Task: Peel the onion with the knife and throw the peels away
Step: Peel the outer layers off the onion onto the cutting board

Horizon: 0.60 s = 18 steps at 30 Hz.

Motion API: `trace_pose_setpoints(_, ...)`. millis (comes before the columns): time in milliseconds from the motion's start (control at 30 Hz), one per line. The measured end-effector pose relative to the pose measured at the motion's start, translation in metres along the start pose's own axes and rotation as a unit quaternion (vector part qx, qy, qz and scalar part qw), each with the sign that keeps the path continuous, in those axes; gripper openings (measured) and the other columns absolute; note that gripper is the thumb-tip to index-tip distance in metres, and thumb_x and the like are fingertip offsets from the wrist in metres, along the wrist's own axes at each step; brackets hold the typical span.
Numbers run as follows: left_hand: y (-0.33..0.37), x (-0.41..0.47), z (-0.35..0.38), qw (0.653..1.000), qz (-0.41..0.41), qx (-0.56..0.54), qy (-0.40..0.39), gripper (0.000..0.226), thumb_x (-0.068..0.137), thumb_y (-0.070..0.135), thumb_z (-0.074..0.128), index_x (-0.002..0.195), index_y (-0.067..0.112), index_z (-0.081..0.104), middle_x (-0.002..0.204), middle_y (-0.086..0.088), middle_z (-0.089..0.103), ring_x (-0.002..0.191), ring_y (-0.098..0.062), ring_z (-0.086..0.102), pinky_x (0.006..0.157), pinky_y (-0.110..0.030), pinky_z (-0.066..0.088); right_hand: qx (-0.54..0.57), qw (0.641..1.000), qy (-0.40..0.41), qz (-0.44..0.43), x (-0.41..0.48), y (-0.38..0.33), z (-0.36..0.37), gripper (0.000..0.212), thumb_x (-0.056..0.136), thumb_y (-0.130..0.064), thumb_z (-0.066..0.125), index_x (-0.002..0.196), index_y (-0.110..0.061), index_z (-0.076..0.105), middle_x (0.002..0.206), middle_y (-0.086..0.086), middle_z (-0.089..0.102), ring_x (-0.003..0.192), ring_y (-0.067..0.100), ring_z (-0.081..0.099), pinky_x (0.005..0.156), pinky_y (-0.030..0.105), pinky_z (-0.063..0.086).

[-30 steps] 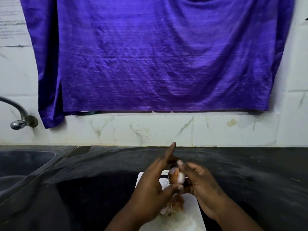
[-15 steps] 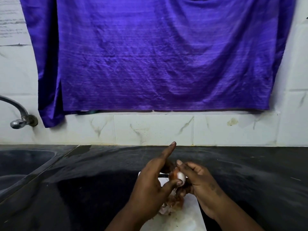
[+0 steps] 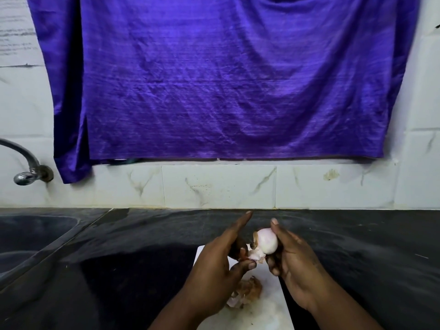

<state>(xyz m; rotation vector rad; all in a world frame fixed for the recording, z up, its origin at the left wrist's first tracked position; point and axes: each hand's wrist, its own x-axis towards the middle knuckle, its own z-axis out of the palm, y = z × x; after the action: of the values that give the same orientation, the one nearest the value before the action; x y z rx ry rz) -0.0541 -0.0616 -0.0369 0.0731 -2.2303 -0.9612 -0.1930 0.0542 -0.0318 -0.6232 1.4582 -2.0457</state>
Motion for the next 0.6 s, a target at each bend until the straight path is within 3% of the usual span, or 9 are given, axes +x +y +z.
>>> trace_pose_setpoints(300,-0.011,0.001,-0.005,0.993,-0.062,0.096,-0.012,0.092,0.093,0.010,0.074,0.151,0.061,0.026,0.089,0.010,0.062,0.087,0.000,0.061,0.076,-0.008,0.048,0.073,0.997,0.021,0.027,0.002,-0.005,-0.007,0.044,0.095,-0.043,0.061,0.104,-0.003,0.073,0.060,0.011,0.060,0.043,0.013,0.047,0.038,0.025,0.035)
trace_pose_setpoints(467,-0.010,-0.003,-0.004,0.992,-0.061,0.108,-0.032,0.098,0.081,0.005,0.066,0.151,0.061,0.026,0.112,0.027,0.059,0.114,0.009,0.049,0.085,-0.010,0.045,0.033,0.999,-0.023,0.025,-0.003,-0.001,0.000,0.043,0.095,-0.041,0.060,0.099,0.000,0.073,0.066,0.015,0.065,0.046,0.017,0.049,0.039,0.026,0.036)
trace_pose_setpoints(600,-0.001,-0.001,-0.006,0.997,-0.035,0.061,0.042,0.087,0.085,0.015,0.076,0.151,0.055,0.034,0.124,0.030,0.059,0.123,0.011,0.053,0.096,-0.011,0.045,0.002,0.998,-0.048,0.027,-0.004,0.000,0.004,0.048,0.093,-0.043,0.061,0.102,0.002,0.074,0.071,0.018,0.066,0.049,0.020,0.050,0.040,0.027,0.038)
